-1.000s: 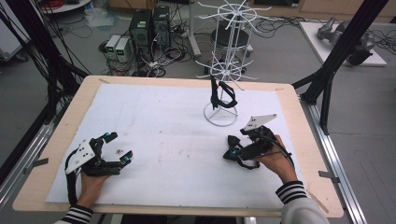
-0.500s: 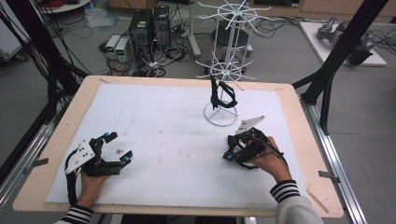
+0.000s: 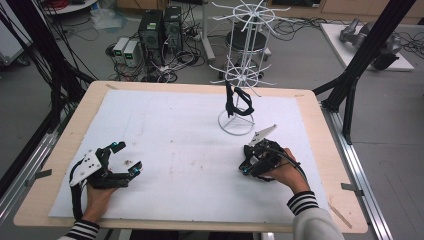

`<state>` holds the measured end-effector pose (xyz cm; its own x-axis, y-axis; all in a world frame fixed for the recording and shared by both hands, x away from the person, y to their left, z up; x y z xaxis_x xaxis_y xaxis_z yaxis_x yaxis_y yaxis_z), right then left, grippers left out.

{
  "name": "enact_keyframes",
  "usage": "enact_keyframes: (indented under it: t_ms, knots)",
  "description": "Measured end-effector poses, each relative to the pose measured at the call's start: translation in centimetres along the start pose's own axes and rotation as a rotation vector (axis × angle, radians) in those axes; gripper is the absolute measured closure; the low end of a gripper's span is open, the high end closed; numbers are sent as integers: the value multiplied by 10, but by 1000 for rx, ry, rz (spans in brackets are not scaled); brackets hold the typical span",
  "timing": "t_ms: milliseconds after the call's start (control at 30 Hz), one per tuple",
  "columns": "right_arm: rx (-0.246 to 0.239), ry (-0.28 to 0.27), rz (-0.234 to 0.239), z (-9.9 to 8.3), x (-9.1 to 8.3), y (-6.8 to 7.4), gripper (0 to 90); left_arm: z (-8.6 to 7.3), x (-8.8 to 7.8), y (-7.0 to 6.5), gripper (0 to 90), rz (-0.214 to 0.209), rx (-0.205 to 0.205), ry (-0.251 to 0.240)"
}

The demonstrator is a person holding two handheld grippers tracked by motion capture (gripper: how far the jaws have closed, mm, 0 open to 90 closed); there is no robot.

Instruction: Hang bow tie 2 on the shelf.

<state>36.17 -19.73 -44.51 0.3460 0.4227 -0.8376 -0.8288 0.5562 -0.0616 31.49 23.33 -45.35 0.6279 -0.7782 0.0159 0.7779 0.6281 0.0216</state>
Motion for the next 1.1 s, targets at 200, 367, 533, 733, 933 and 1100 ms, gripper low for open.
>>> enact_keyframes:
  t_ms: [200, 367, 533, 733, 933, 1100]
  knots:
    - [13, 51, -20, -1, 8, 0, 209, 0, 0, 0, 82, 1, -2, -1]
    - [17, 73, -25, -2, 10, -1, 231, 0, 0, 0, 83, -1, -1, -2]
    - [11, 96, -26, -4, 13, 1, 242, 0, 0, 0, 83, -1, -1, -1]
    - [9, 120, -38, -4, 15, 0, 304, 0, 0, 0, 83, -2, 0, -1]
    - [21, 119, -41, -5, 15, -3, 350, 0, 0, 0, 83, -2, -1, -2]
    - [16, 135, -37, -6, 15, -1, 343, 0, 0, 0, 83, -2, -1, -2]
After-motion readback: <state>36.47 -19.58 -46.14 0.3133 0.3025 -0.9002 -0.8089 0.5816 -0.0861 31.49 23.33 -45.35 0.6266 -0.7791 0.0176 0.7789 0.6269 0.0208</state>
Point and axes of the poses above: each handheld gripper's, and its own axes: x roughly forward along the jaws, z roughly out of its top, y roughly to its left, the point moved 5 cm from there along x, roughly forward along the jaws, and after that the axes turned 6 degrees about -z, right-handed, at the moved point
